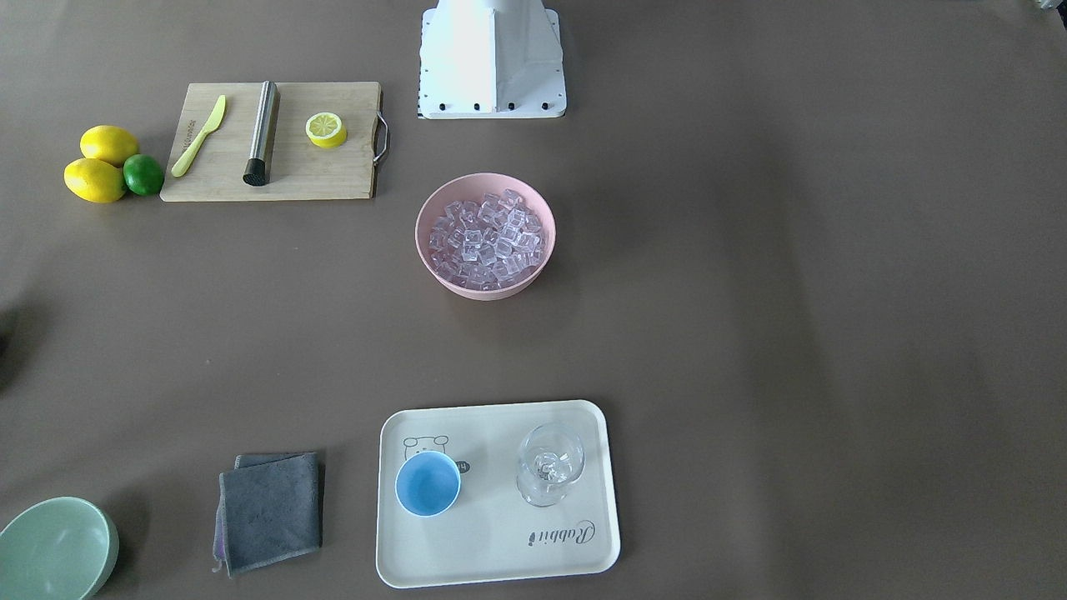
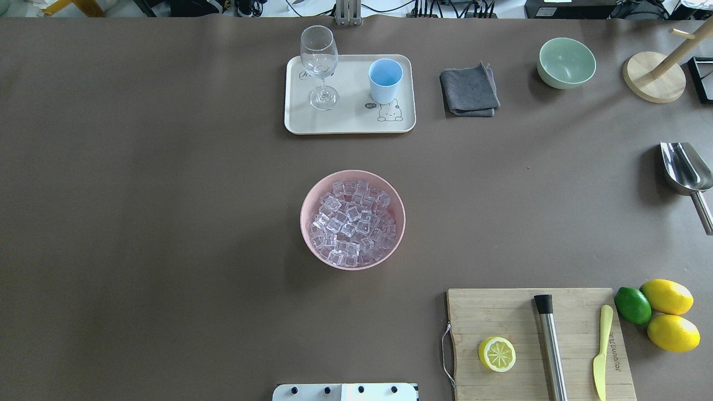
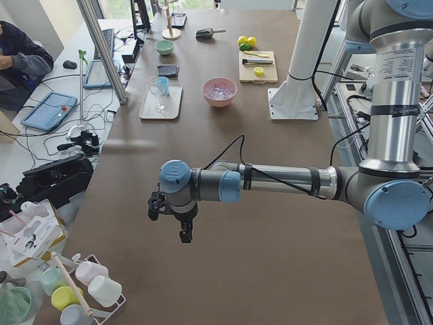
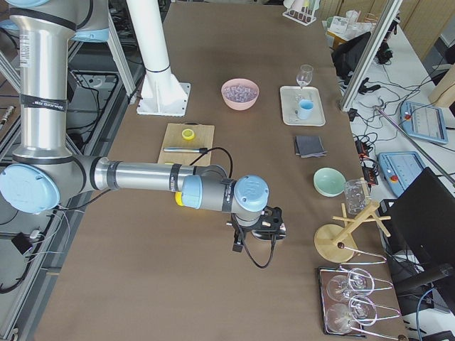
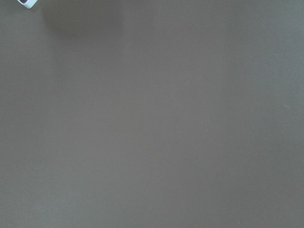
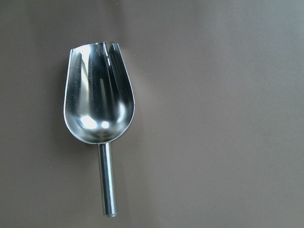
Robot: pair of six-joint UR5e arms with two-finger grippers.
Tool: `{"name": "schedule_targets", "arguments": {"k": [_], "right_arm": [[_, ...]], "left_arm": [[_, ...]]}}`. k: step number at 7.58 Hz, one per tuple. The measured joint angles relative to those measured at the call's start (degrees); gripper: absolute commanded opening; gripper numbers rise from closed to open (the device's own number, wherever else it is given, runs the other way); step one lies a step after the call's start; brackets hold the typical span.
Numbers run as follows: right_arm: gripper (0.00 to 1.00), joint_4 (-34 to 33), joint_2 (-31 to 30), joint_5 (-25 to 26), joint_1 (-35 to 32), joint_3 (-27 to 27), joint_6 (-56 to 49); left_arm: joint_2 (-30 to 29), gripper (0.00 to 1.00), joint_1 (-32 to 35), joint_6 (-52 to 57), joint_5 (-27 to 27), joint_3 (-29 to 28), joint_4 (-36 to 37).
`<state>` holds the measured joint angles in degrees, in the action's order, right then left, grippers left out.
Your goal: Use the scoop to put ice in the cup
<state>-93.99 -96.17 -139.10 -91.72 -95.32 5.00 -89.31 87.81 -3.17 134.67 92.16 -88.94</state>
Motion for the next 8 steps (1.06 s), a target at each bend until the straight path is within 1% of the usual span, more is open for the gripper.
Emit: {"name": "schedule_targets", "arguments": {"k": [3,6,7,8], "right_arm": [[1.00,0.40,-0.44,-0.09,-0.04,-2.05,0.33],[1.00,1.10,-1.87,-0.16,4.40,-2.60,1.03],[1.00,3.37,-3.00,0.54,6.47,-2.63,3.30],[1.00,7.15,-4.22,1.79,9.11,-2.61,7.34]], "left_arm": [[-0.38,0.98,-0.19,-0.01,0.14,0.30,-0.08],[-0.50,0.98,-0.41,0.00,0.16,0.44,-0.10],[-0.51,0.98,-0.44,0.00,0.20,0.47,-0.11],[-0.52,0.98,-0.44,0.02,0.22,0.47,-0.14]]}}
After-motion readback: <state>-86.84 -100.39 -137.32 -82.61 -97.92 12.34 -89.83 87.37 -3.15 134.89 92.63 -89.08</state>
